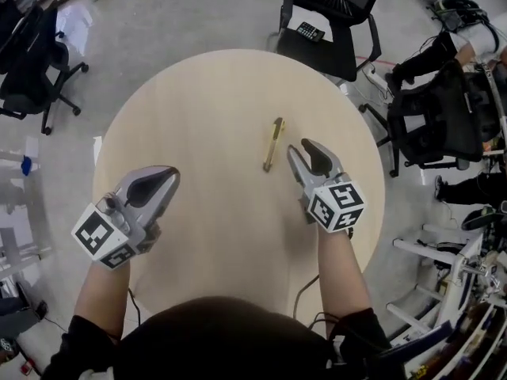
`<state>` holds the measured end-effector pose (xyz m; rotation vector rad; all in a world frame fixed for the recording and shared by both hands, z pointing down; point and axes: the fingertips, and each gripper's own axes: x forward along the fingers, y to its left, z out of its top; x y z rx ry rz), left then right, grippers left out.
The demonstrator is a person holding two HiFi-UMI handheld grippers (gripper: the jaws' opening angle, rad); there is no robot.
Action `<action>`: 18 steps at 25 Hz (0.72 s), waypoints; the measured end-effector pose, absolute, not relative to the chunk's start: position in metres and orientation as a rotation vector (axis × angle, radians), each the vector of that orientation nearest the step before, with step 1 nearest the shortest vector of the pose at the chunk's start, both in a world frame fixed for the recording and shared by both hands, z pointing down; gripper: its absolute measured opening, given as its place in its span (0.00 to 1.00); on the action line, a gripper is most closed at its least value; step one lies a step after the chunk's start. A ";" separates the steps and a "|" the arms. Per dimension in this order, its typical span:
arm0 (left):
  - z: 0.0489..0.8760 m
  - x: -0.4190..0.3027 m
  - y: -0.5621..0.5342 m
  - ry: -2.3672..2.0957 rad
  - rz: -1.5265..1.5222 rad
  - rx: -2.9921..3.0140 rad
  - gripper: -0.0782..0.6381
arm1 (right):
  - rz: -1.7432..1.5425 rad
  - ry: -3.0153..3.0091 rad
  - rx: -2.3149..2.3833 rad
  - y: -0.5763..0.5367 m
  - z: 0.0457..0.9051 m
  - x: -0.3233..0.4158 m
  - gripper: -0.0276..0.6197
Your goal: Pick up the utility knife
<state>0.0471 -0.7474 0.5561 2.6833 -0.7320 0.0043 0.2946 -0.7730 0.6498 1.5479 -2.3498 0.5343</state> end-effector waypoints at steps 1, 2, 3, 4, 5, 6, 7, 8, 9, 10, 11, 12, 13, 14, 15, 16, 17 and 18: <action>0.563 0.052 -0.754 -0.725 0.019 2.695 0.09 | 0.538 -2.327 1.543 -0.781 0.663 0.296 0.30; 0.570 0.056 -0.760 -0.717 0.029 2.710 0.09 | 0.542 -2.303 1.540 -0.789 0.676 0.298 0.31; 0.576 0.060 -0.765 -0.710 0.038 2.722 0.09 | 0.550 -2.278 1.539 -0.795 0.689 0.299 0.32; 0.583 0.063 -0.771 -0.706 0.047 2.728 0.09 | 0.561 -2.255 1.539 -0.801 0.702 0.300 0.32; 0.591 0.066 -0.776 -0.702 0.056 2.730 0.09 | 0.574 -2.233 1.538 -0.807 0.715 0.301 0.33; 0.599 0.069 -0.779 -0.694 0.063 2.730 0.09 | 0.587 -2.212 1.535 -0.811 0.728 0.302 0.33; 0.607 0.072 -0.780 -0.678 0.073 2.726 0.09 | 0.597 -2.189 1.529 -0.813 0.739 0.303 0.34; 0.615 0.075 -0.780 -0.657 0.086 2.717 0.09 | 0.600 -2.165 1.523 -0.816 0.750 0.304 0.35; 0.622 0.078 -0.780 -0.633 0.099 2.704 0.09 | 0.596 -2.143 1.517 -0.819 0.759 0.305 0.35; 0.629 0.079 -0.781 -0.615 0.109 2.694 0.09 | 0.590 -2.125 1.513 -0.824 0.766 0.305 0.37; 0.635 0.080 -0.783 -0.601 0.115 2.689 0.09 | 0.585 -2.112 1.508 -0.828 0.772 0.304 0.39; 0.641 0.080 -0.786 -0.592 0.118 2.689 0.09 | 0.584 -2.102 1.501 -0.832 0.777 0.302 0.42; 0.646 0.081 -0.788 -0.584 0.121 2.689 0.09 | 0.586 -2.095 1.489 -0.835 0.781 0.300 0.43; 0.650 0.083 -0.789 -0.577 0.121 2.687 0.09 | 0.588 -2.087 1.472 -0.836 0.786 0.298 0.44; 0.654 0.086 -0.790 -0.568 0.118 2.684 0.09 | 0.589 -2.077 1.453 -0.837 0.791 0.298 0.45; 0.657 0.091 -0.789 -0.559 0.114 2.681 0.09 | 0.589 -2.068 1.435 -0.835 0.795 0.299 0.45; 0.659 0.096 -0.787 -0.548 0.109 2.677 0.09 | 0.592 -2.061 1.419 -0.833 0.798 0.300 0.45; 0.660 0.101 -0.783 -0.536 0.105 2.678 0.09 | 0.594 -2.057 1.405 -0.830 0.800 0.300 0.45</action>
